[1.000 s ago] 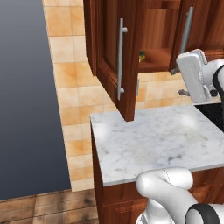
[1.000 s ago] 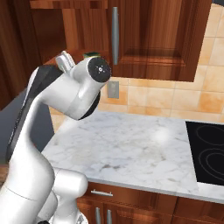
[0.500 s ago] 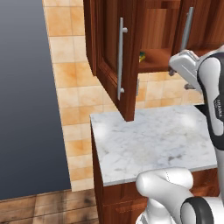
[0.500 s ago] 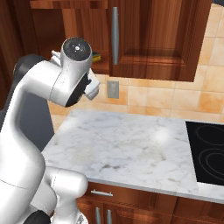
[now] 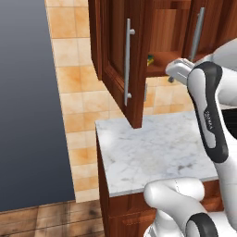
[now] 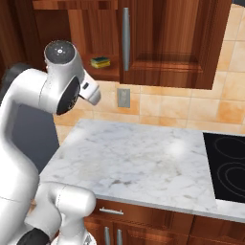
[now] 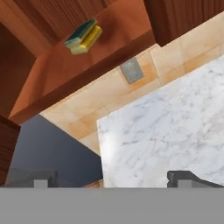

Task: Open the cabinet. Pick the sponge and place it next to the sink. Then close the cabinet.

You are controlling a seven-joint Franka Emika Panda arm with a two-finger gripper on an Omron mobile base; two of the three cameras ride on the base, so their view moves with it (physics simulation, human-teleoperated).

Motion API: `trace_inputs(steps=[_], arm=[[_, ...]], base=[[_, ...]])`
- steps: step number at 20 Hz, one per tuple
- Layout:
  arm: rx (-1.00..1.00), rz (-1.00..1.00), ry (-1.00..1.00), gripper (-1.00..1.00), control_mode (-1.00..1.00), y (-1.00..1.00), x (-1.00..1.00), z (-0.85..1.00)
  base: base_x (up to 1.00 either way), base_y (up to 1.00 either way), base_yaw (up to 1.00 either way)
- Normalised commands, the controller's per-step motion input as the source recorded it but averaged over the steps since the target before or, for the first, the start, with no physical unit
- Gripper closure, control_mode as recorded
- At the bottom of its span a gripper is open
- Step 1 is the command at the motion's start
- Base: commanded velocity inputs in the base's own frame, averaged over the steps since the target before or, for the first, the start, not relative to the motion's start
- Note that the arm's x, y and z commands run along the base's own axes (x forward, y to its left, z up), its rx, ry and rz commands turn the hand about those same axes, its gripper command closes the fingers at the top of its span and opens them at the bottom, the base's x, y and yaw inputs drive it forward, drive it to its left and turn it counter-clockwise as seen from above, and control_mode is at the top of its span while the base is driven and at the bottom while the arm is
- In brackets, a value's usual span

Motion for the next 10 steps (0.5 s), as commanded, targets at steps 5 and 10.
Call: trace_inputs(steps=[5, 10], arm=[[-0.19, -0.14, 0.0, -1.0, -1.0, 0.11, 0.19, 0.13], [-0.13, -0.11, 0.0, -1.0, -1.0, 0.09, 0.49, 0.29]], base=[[0.0, 0.0, 0.0], [0.0, 0.0, 0.0]])
